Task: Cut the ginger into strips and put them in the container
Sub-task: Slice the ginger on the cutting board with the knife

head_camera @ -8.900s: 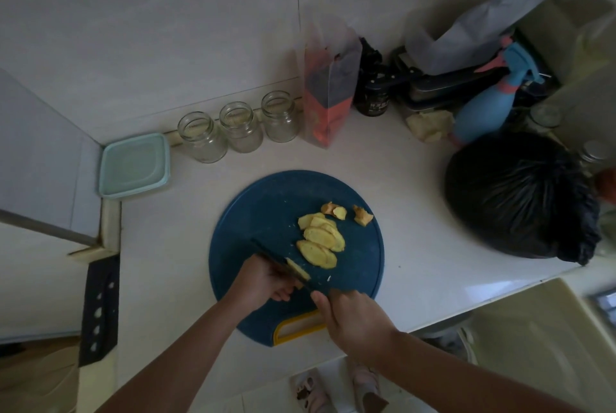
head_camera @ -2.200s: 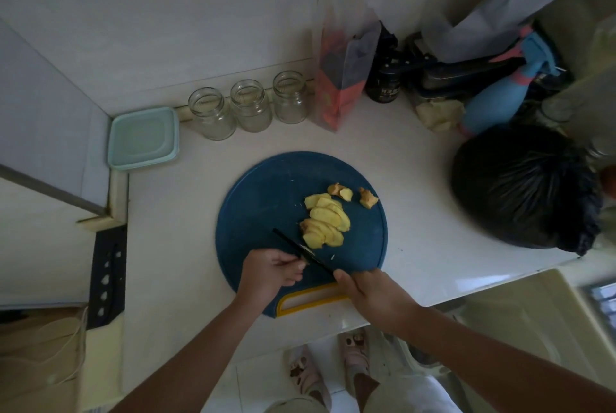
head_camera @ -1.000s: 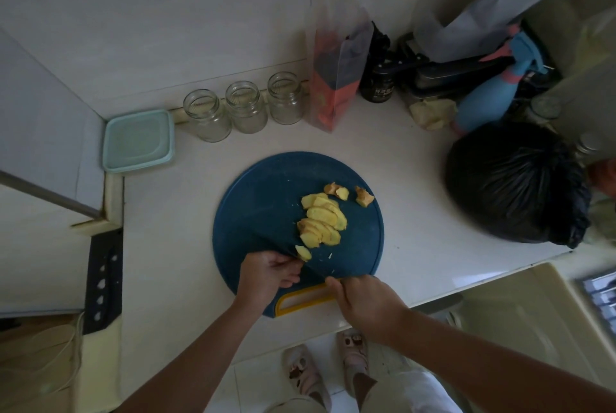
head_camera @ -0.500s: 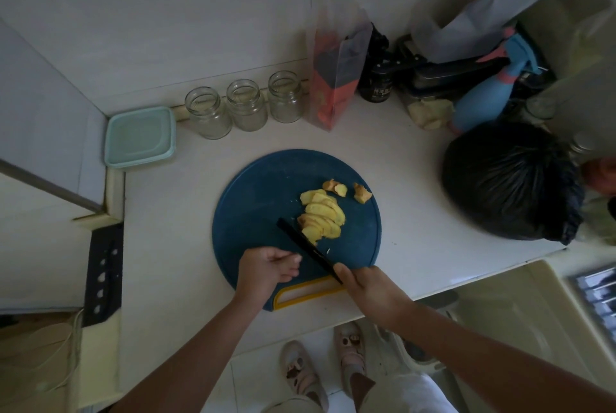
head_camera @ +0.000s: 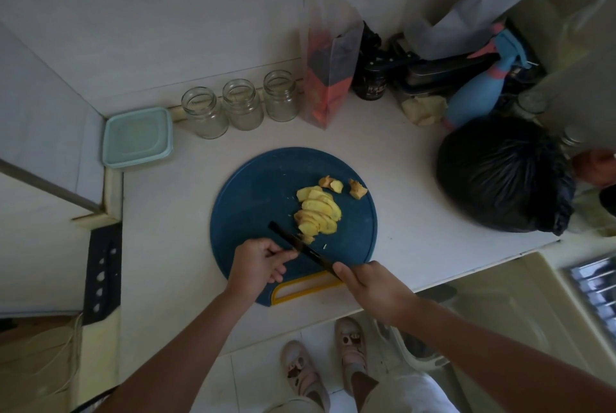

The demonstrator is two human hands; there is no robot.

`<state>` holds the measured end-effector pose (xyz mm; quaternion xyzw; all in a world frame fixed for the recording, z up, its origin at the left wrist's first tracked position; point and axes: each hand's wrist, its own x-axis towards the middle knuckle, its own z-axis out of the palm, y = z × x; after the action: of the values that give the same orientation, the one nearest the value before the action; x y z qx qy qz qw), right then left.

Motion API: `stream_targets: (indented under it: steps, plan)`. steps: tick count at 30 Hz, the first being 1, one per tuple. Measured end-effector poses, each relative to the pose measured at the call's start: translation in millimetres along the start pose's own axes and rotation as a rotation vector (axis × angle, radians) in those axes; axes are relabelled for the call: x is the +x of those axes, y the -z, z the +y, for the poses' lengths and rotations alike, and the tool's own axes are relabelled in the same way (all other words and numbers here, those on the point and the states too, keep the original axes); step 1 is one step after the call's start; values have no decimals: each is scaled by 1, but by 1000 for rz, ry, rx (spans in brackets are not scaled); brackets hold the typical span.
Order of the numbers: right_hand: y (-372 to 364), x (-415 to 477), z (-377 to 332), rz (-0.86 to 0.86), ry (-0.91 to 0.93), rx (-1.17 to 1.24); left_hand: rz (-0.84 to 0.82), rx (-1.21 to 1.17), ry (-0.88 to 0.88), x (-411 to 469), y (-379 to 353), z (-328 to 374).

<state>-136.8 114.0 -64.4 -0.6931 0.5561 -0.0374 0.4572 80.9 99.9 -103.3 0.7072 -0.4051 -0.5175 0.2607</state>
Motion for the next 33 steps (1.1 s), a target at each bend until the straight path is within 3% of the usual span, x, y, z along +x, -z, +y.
stream_targets:
  steps: [8,16,25,33]
  plan:
    - [-1,-2,0,-6,20,-33,-27,38,59,6,-5,0]
    - [-9,0,1,23,23,-28,-65,186,14,10,-4,1]
    - [-27,-3,1,87,26,-181,-121,274,-39,10,0,5]
    - [-27,-4,-8,77,-12,-167,-100,228,-28,12,1,0]
